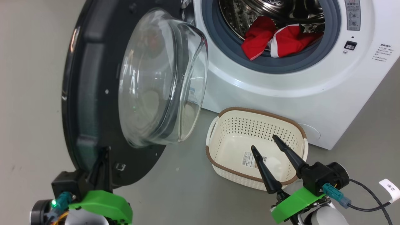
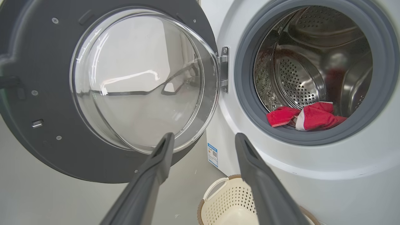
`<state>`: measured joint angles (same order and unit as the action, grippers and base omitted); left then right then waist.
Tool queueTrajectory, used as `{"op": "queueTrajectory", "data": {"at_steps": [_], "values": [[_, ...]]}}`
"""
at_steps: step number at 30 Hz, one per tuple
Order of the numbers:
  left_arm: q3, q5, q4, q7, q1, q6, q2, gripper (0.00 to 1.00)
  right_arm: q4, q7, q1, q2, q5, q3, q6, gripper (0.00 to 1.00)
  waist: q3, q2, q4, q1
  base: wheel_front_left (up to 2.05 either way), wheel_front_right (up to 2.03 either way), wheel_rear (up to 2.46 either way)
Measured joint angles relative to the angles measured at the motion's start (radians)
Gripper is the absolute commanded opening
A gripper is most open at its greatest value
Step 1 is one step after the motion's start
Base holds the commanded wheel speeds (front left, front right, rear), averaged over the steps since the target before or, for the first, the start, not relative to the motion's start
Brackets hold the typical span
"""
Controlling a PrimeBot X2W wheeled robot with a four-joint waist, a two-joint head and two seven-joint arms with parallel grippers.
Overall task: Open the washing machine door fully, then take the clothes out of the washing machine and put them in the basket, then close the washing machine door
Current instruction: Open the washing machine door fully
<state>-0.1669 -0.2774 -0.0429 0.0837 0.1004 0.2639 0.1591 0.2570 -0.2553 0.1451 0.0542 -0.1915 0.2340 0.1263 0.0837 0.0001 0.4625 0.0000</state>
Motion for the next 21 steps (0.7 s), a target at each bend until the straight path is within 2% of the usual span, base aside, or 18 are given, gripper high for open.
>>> {"op": "queueTrajectory", "data": {"at_steps": [21], "values": [[0.106, -0.069, 0.204, -0.152, 0.126, 0.005, 0.013, 0.0, 0.016, 0.0, -0.002, 0.0, 0.034, 0.009, 0.0, 1.0, 0.025, 0.0, -0.006, 0.0, 0.0, 0.0, 0.0]]}}
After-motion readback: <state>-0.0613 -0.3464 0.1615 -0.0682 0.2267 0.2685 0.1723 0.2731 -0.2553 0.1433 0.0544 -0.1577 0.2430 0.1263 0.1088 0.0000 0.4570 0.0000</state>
